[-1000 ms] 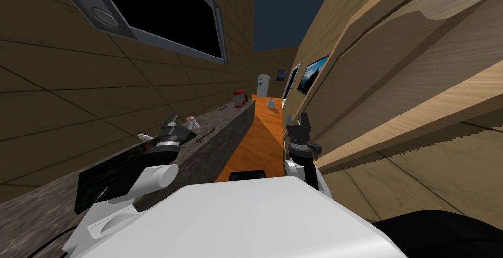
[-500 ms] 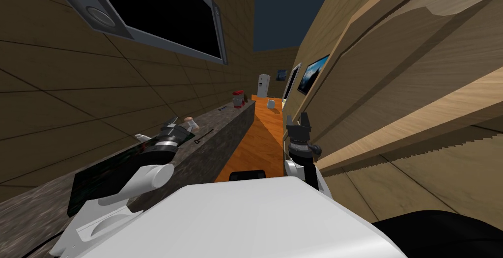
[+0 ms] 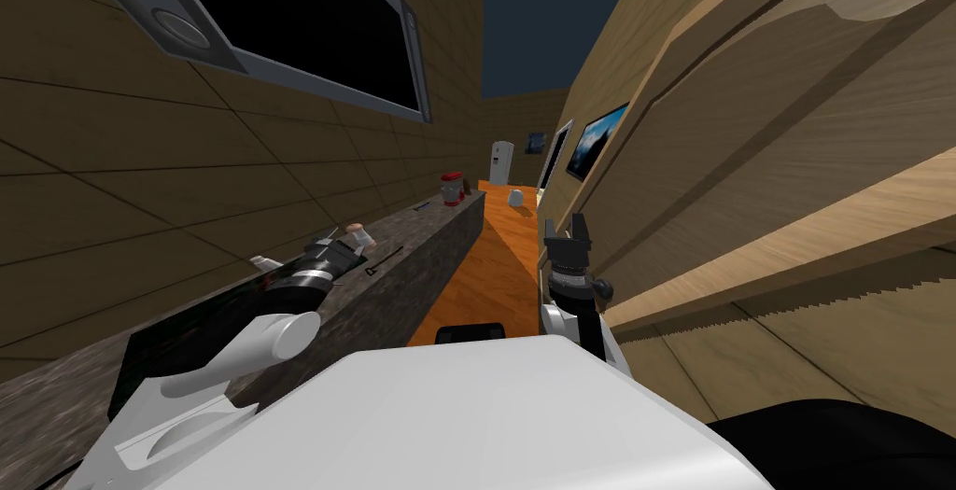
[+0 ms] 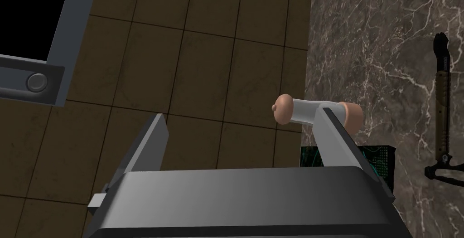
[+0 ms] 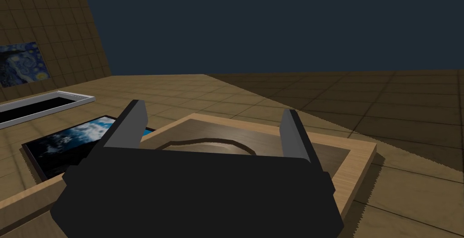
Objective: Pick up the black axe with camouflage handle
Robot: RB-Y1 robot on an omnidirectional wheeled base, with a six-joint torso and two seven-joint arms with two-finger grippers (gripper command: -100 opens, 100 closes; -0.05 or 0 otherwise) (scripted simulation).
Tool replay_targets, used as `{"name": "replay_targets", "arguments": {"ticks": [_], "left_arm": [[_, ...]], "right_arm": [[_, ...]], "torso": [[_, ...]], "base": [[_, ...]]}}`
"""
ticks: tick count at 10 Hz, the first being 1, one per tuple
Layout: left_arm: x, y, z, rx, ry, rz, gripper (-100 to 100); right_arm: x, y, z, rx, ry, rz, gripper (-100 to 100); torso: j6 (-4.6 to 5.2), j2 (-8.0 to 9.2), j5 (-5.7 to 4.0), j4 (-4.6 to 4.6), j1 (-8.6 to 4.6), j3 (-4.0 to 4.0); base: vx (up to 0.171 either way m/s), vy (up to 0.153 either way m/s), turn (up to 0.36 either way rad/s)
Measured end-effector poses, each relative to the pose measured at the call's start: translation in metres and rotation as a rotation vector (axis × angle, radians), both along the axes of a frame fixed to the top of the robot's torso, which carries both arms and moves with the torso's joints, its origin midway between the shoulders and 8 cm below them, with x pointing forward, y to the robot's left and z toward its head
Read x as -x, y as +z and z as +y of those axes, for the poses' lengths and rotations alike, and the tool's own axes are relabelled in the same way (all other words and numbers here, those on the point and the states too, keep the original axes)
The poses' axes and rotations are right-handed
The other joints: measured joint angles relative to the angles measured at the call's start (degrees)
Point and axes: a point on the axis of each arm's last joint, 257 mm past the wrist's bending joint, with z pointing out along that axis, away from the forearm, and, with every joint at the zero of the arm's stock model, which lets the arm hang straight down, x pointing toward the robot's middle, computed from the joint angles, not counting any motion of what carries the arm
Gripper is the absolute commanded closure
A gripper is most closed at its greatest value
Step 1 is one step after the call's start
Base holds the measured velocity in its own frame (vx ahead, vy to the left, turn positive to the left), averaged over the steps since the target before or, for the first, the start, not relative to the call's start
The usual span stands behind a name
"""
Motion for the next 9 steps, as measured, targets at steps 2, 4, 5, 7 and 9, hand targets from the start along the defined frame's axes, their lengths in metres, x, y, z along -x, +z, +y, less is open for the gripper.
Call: {"name": "replay_targets", "arguments": {"ticks": [2,4,5,7,9], "left_arm": [[0.003,-0.014,0.009,0.032,0.009,0.048,-100],[0.006,-0.021,0.014,0.054,0.017,0.081,-100],[0.006,-0.026,0.016,0.069,0.021,0.105,-100],[0.011,-0.043,0.026,0.107,0.034,0.164,-100],[0.016,-0.055,0.032,0.132,0.043,0.208,-100]], "right_arm": [[0.000,0.000,0.000,0.000,0.000,0.000,0],[0.000,0.000,0.000,0.000,0.000,0.000,0],[0.000,0.000,0.000,0.000,0.000,0.000,0],[0.000,0.000,0.000,0.000,0.000,0.000,0],[0.000,0.000,0.000,0.000,0.000,0.000,0]], "torso": [[0.00,-0.07,0.00,-0.01,0.00,-0.04],[0.00,-0.03,0.01,0.00,0.01,-0.01],[0.00,-0.07,0.00,-0.01,0.00,-0.04],[0.00,-0.18,-0.01,-0.04,-0.04,-0.11],[-0.01,-0.11,0.01,-0.02,0.04,-0.06]], "base": [[0.037,-0.017,0.007],[0.044,-0.023,0.009],[0.077,-0.041,0.007],[0.059,-0.023,0.006],[0.063,-0.014,0.005]]}}
